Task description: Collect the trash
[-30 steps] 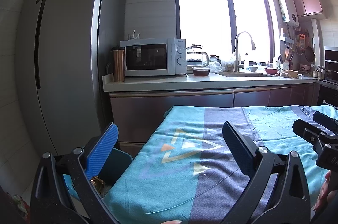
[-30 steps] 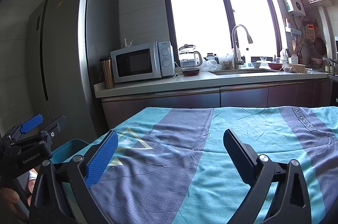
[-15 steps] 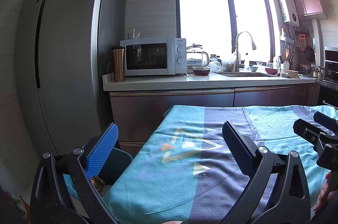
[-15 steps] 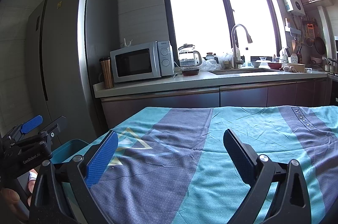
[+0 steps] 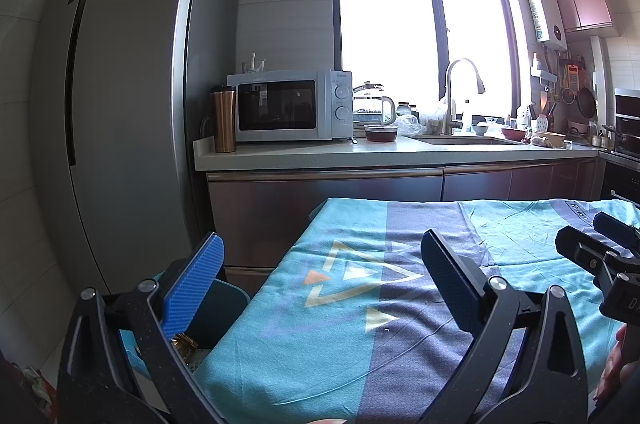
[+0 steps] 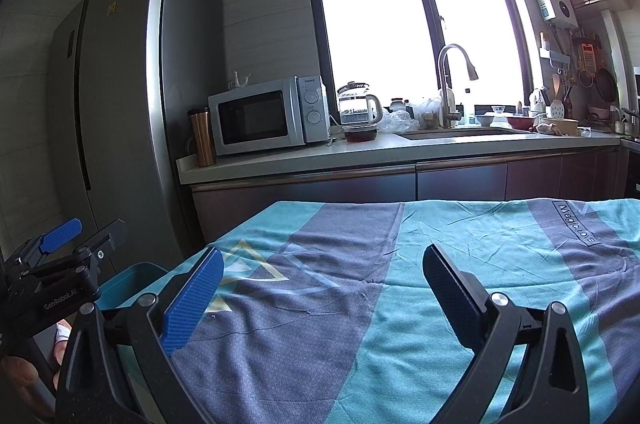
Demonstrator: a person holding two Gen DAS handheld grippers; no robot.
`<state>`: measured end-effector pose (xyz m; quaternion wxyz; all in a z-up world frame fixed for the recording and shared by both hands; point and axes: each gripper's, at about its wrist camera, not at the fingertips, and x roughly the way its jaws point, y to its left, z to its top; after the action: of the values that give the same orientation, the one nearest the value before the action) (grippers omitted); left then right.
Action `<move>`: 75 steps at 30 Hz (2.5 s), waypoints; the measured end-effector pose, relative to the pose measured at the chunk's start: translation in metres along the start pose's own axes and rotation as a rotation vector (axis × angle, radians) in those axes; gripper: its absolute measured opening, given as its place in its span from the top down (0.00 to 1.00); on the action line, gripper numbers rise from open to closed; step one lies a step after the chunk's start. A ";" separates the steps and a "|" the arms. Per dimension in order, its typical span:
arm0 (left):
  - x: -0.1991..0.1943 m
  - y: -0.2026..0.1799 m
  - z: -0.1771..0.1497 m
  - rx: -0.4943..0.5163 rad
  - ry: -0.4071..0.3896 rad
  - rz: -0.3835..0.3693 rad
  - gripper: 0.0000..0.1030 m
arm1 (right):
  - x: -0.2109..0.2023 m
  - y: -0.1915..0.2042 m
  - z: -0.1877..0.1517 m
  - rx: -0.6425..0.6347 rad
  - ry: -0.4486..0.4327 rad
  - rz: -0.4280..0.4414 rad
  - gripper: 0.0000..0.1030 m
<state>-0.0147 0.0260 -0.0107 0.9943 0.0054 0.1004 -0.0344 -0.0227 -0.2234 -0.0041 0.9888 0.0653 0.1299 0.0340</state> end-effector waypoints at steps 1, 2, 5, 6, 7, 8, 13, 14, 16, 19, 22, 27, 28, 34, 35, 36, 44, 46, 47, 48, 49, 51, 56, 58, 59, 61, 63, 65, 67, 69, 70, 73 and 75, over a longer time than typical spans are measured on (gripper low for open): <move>0.000 0.000 0.000 0.001 0.000 0.001 0.05 | 0.000 0.000 0.000 -0.001 0.000 -0.001 0.06; 0.000 0.000 0.000 0.001 0.000 0.001 0.05 | 0.000 0.000 0.000 0.000 0.000 -0.001 0.06; 0.001 -0.001 -0.001 0.002 0.002 0.001 0.05 | 0.000 0.000 0.000 0.000 0.000 -0.001 0.06; 0.001 -0.001 -0.002 0.002 0.002 0.001 0.05 | 0.000 0.000 0.000 0.000 -0.001 0.000 0.06; 0.002 -0.001 -0.003 0.002 0.003 0.001 0.05 | 0.000 0.000 0.000 0.000 0.000 0.000 0.06; 0.002 -0.001 -0.003 0.002 0.004 0.000 0.05 | 0.000 0.000 0.000 0.000 0.000 -0.002 0.06; 0.003 -0.003 -0.003 0.003 0.007 0.000 0.05 | 0.000 0.000 -0.002 0.007 -0.001 -0.003 0.06; 0.003 -0.003 -0.003 0.002 0.007 0.000 0.05 | 0.000 0.001 -0.002 0.007 0.001 -0.003 0.06; 0.003 -0.003 -0.003 0.003 0.009 -0.001 0.05 | 0.000 0.001 -0.002 0.006 0.000 -0.004 0.06; 0.003 -0.004 -0.003 0.003 0.010 -0.002 0.05 | 0.000 0.002 -0.002 0.007 0.000 -0.004 0.06; 0.004 -0.004 -0.003 0.003 0.009 -0.003 0.05 | 0.000 0.002 -0.002 0.009 0.001 -0.005 0.06; 0.005 -0.005 -0.004 0.003 0.011 -0.003 0.05 | 0.000 0.002 -0.001 0.010 0.000 -0.004 0.06; 0.005 -0.005 -0.004 0.002 0.011 -0.004 0.05 | 0.000 0.002 -0.001 0.010 0.000 -0.005 0.06; 0.007 -0.007 -0.003 0.002 0.017 -0.008 0.05 | 0.000 0.001 -0.001 0.010 0.001 -0.005 0.06; 0.007 -0.007 -0.003 0.001 0.017 -0.008 0.05 | 0.000 0.001 -0.001 0.010 0.000 -0.005 0.06; 0.007 -0.006 -0.003 0.000 0.018 -0.010 0.05 | 0.000 0.002 -0.001 0.010 0.000 -0.006 0.06; 0.009 -0.008 -0.004 0.000 0.023 -0.011 0.05 | 0.000 0.000 0.000 0.014 -0.003 -0.007 0.06; 0.010 -0.008 -0.004 0.000 0.025 -0.018 0.05 | 0.001 0.000 -0.001 0.017 -0.003 -0.008 0.06; 0.010 -0.009 -0.004 0.001 0.027 -0.021 0.05 | 0.000 0.000 -0.001 0.018 -0.004 -0.008 0.06; 0.011 -0.008 -0.003 0.003 0.029 -0.019 0.05 | 0.001 0.000 -0.001 0.018 -0.003 -0.009 0.06; 0.012 -0.009 -0.003 0.003 0.033 -0.021 0.05 | 0.001 -0.001 -0.001 0.019 -0.002 -0.009 0.06; 0.014 -0.010 -0.003 0.003 0.040 -0.034 0.06 | 0.001 -0.002 -0.002 0.021 -0.002 -0.011 0.06; 0.032 -0.017 -0.006 0.013 0.129 -0.085 0.05 | 0.006 -0.012 -0.003 0.030 0.021 -0.024 0.06; 0.045 -0.022 -0.009 0.017 0.181 -0.107 0.05 | 0.010 -0.022 -0.004 0.041 0.051 -0.038 0.06; 0.054 -0.026 -0.011 0.024 0.212 -0.115 0.05 | 0.013 -0.029 -0.004 0.049 0.069 -0.044 0.06; 0.072 -0.031 -0.016 0.028 0.267 -0.115 0.05 | 0.020 -0.046 -0.005 0.059 0.118 -0.064 0.06; 0.096 -0.037 -0.019 0.030 0.338 -0.129 0.05 | 0.030 -0.066 -0.006 0.068 0.182 -0.088 0.06; 0.119 -0.044 -0.022 0.033 0.401 -0.150 0.05 | 0.038 -0.087 -0.008 0.069 0.247 -0.130 0.06; 0.141 -0.052 -0.023 0.044 0.448 -0.154 0.05 | 0.048 -0.113 -0.011 0.079 0.327 -0.161 0.06; 0.164 -0.060 -0.024 0.054 0.498 -0.163 0.05 | 0.057 -0.140 -0.016 0.094 0.408 -0.203 0.06; 0.176 -0.063 -0.024 0.055 0.520 -0.157 0.05 | 0.060 -0.152 -0.019 0.098 0.435 -0.229 0.06; 0.209 -0.070 -0.028 0.059 0.578 -0.141 0.05 | 0.065 -0.186 -0.022 0.125 0.488 -0.276 0.06; 0.227 -0.075 -0.030 0.074 0.628 -0.134 0.05 | 0.065 -0.208 -0.021 0.138 0.500 -0.296 0.06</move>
<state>0.1958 -0.0636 -0.0857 0.9094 0.0452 0.4013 -0.1000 0.0450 -0.4206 -0.0694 0.9135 0.1021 0.3797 -0.1045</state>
